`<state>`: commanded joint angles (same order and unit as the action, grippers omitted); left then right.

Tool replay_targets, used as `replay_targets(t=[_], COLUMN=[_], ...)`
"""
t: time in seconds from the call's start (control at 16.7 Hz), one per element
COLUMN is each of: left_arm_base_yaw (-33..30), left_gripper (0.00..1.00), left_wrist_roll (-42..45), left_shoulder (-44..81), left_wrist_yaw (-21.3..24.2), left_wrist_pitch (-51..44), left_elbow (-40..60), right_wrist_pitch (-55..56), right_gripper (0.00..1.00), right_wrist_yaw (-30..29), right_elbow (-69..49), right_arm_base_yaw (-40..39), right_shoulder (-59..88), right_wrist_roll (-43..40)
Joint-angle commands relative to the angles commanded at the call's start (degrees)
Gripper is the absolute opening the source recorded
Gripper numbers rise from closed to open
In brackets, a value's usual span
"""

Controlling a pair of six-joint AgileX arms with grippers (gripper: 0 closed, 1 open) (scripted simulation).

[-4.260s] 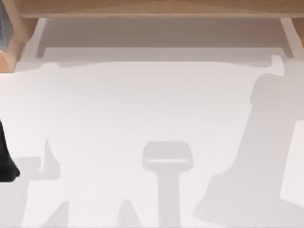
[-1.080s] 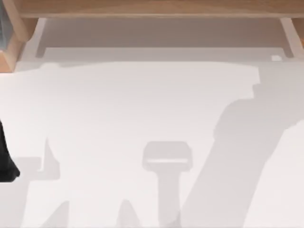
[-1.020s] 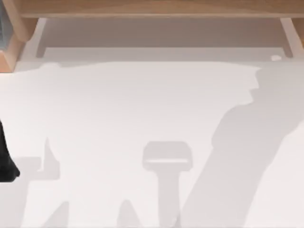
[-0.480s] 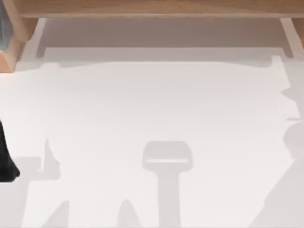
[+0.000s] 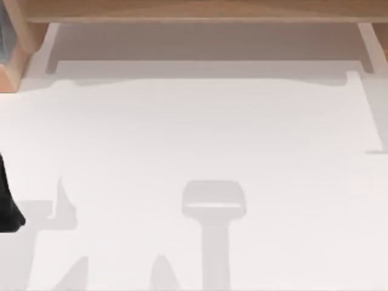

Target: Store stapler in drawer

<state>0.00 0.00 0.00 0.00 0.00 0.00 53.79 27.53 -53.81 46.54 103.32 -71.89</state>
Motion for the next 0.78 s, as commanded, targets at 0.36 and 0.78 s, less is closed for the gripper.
replay_targets(t=[0.36,0.78], left_arm_base_yaw=[0.00,0.00], left_gripper=[1.00,1.00], left_wrist_roll=[0.00,0.00], left_shoulder=[0.00,0.00], left_wrist_yaw=[0.00,0.00], left_wrist_pitch=[0.00,0.00], left_elbow=[0.00,0.00], right_wrist_pitch=[26.12,38.42], right_gripper=[1.00,1.00], right_wrist_yaw=[7.72,13.24], right_elbow=[18.91,28.62], right_arm_base_yaw=[2.96,-3.37], right_shoulder=[3.14,12.83], right_wrist_roll=[-10.81,-16.84])
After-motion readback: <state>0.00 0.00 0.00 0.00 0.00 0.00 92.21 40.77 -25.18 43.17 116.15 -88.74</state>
